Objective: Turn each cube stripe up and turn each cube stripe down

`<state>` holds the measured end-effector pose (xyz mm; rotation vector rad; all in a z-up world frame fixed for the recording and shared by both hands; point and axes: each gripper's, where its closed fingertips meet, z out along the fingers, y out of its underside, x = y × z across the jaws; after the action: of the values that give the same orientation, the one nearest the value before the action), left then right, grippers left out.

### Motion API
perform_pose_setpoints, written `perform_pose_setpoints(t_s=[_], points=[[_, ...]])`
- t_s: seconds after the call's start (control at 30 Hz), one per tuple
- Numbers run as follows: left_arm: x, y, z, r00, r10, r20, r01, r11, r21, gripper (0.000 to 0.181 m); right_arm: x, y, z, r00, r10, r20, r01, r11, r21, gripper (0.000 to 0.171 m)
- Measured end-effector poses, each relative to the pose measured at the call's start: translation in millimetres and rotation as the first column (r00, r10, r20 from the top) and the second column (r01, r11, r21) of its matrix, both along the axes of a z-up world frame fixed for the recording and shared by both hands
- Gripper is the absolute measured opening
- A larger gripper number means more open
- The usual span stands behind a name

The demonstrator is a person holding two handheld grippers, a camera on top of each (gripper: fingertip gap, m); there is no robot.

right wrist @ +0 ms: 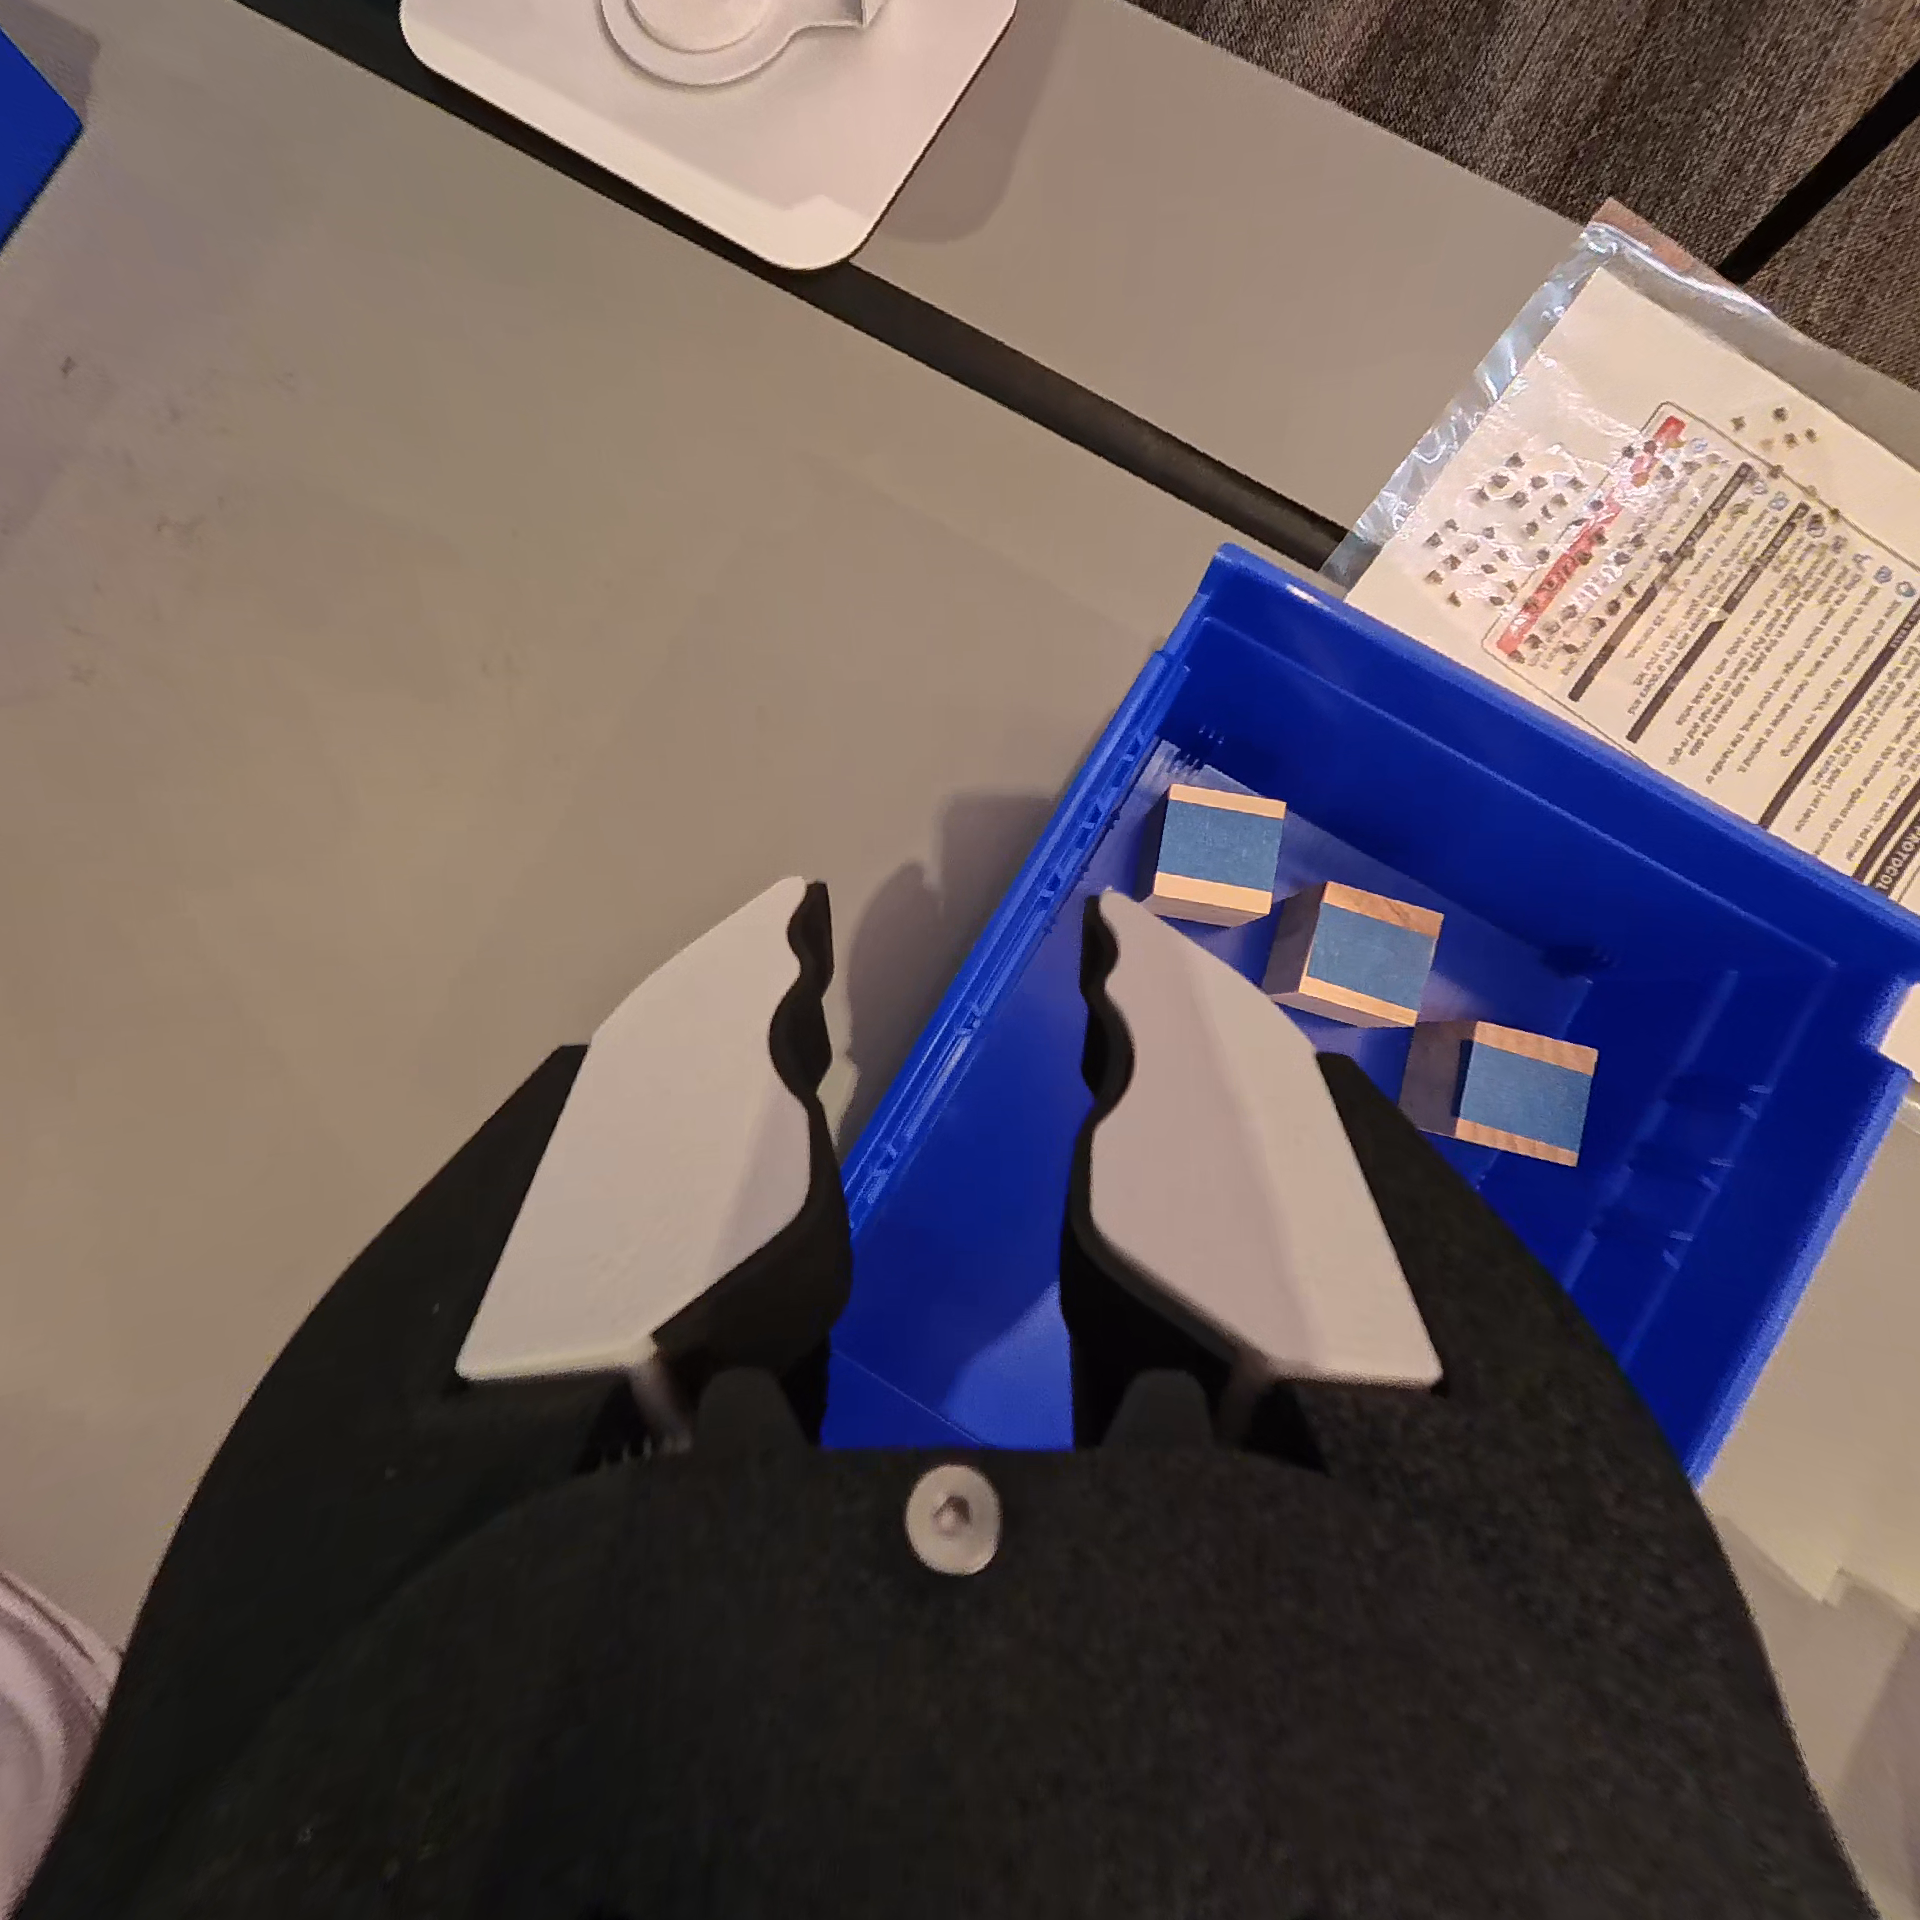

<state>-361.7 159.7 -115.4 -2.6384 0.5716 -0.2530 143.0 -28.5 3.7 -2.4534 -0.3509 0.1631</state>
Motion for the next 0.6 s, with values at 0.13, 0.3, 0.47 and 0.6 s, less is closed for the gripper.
perform_pose_setpoints(t_s=[0.13, 0.3, 0.47, 0.6], points=[[-1, -4, 0, 1.0, 0.006, -0.005, -0.006, 1.0, -0.025, 0.061, 0, 0, -3, 1.0, 0.001, 0.013, -0.001, 1.0, -0.015, 0.046], [-4, -6, 2, 0.998, -0.02, -0.052, 0.019, 1.0, -0.017, 0.057, -2, 0, -5, 1.0, 0.007, 0.019, -0.006, 1.0, -0.023, 0.046], [-5, -12, -6, 0.989, -0.099, -0.108, 0.093, 0.994, -0.055, 0.057, -3, 0, -9, 0.999, 0.017, 0.031, -0.015, 0.999, -0.041, 0.047], [-5, -15, -16, 0.975, -0.152, -0.164, 0.139, 0.986, -0.088, 0.048, -3, 0, -11, 0.998, 0.019, 0.052, -0.017, 0.999, -0.052, 0.047]])
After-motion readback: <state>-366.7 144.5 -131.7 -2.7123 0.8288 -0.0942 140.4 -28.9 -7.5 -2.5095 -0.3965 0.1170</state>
